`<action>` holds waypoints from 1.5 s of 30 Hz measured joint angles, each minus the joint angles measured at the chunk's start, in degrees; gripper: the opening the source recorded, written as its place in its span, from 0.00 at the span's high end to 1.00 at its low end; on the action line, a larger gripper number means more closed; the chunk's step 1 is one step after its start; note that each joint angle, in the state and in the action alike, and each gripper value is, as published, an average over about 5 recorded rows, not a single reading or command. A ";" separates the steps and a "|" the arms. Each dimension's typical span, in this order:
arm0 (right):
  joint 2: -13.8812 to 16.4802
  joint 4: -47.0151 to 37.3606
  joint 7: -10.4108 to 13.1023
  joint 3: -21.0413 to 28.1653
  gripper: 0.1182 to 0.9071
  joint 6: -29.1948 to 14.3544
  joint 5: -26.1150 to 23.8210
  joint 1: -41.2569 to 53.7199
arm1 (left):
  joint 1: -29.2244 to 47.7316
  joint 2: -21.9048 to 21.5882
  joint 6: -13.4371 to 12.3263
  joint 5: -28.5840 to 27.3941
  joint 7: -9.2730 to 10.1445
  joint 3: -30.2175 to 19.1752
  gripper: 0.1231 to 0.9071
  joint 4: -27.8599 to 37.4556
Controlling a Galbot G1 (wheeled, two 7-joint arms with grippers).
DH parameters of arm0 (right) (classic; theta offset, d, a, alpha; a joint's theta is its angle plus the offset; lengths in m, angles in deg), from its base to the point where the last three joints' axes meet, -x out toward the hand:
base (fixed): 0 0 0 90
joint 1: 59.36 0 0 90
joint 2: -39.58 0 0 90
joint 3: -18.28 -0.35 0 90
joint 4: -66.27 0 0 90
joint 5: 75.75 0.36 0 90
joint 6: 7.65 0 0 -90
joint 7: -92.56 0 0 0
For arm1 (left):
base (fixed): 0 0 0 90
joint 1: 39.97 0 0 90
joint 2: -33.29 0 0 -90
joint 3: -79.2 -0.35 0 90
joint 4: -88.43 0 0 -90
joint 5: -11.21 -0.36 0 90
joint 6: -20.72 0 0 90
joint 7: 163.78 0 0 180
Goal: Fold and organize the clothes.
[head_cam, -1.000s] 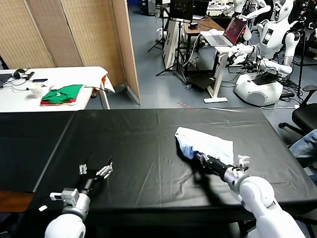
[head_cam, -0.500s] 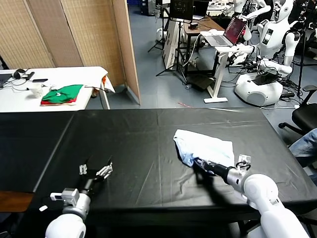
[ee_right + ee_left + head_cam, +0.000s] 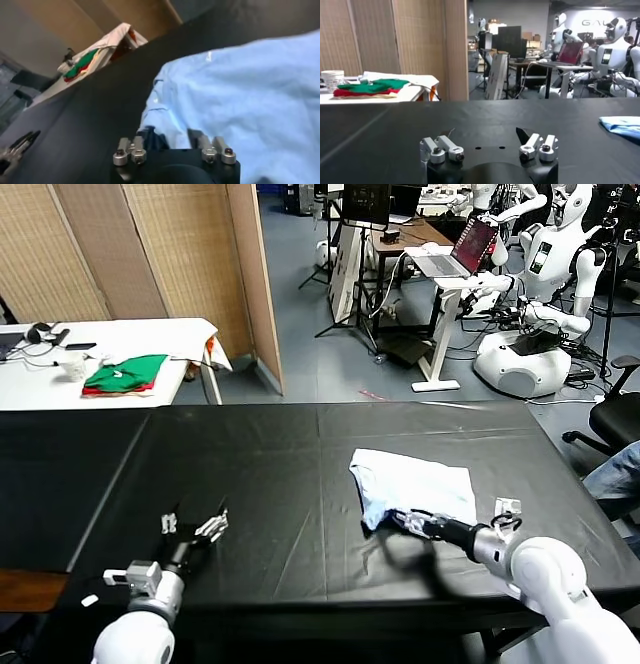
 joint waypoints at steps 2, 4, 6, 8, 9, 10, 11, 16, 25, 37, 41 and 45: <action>1.26 2.23 -1.24 -0.12 0.02 0.00 -4.13 -1.02 | 0.27 0.03 -0.01 -0.02 0.00 -0.33 0.00 0.24; 2.12 4.28 -2.29 -0.48 0.01 0.00 -9.00 -2.18 | 0.47 0.09 -0.03 -0.05 0.00 -0.58 0.00 0.39; 2.43 6.10 -2.65 -1.25 0.00 -0.72 -13.94 -3.60 | 0.56 0.12 -0.06 -0.07 0.00 -0.67 0.00 0.47; 2.28 7.47 -2.01 -2.38 0.00 -2.95 -17.76 -5.18 | 0.56 0.04 -0.08 -0.08 0.00 -0.64 0.00 0.50; 2.06 7.90 -1.20 -3.06 0.00 -4.61 -18.93 -5.90 | 0.54 -0.03 -0.12 -0.08 0.00 -0.59 0.00 0.54; 1.70 8.13 -0.09 -3.83 0.00 -6.39 -19.61 -6.50 | 0.52 -0.12 -0.15 -0.08 0.00 -0.52 0.00 0.61; 1.22 8.15 1.15 -4.65 0.00 -7.98 -19.80 -6.92 | 0.51 -0.20 -0.19 -0.08 0.01 -0.46 0.00 0.69; -2.41 6.17 6.05 -9.01 0.00 -12.07 -19.06 -7.19 | 0.64 -0.38 -0.38 -0.16 0.01 -0.61 0.00 1.35; -7.95 1.02 8.35 -12.27 0.00 -11.90 -16.09 -6.56 | 0.49 -0.55 -0.42 -0.27 0.02 -0.91 0.00 1.56; -12.19 -6.19 8.61 -12.24 0.14 -12.20 -13.72 -4.51 | -0.20 -0.75 -0.68 -0.28 0.01 -0.21 0.00 1.67; -12.80 -8.45 8.09 -11.61 0.36 -12.56 -13.98 -3.73 | -0.64 -0.79 -0.76 -0.29 0.01 0.42 0.00 1.55; -12.86 -10.51 7.37 -10.67 0.65 -13.16 -14.97 -2.61 | -1.08 -0.80 -0.89 -0.30 0.01 0.95 0.00 1.52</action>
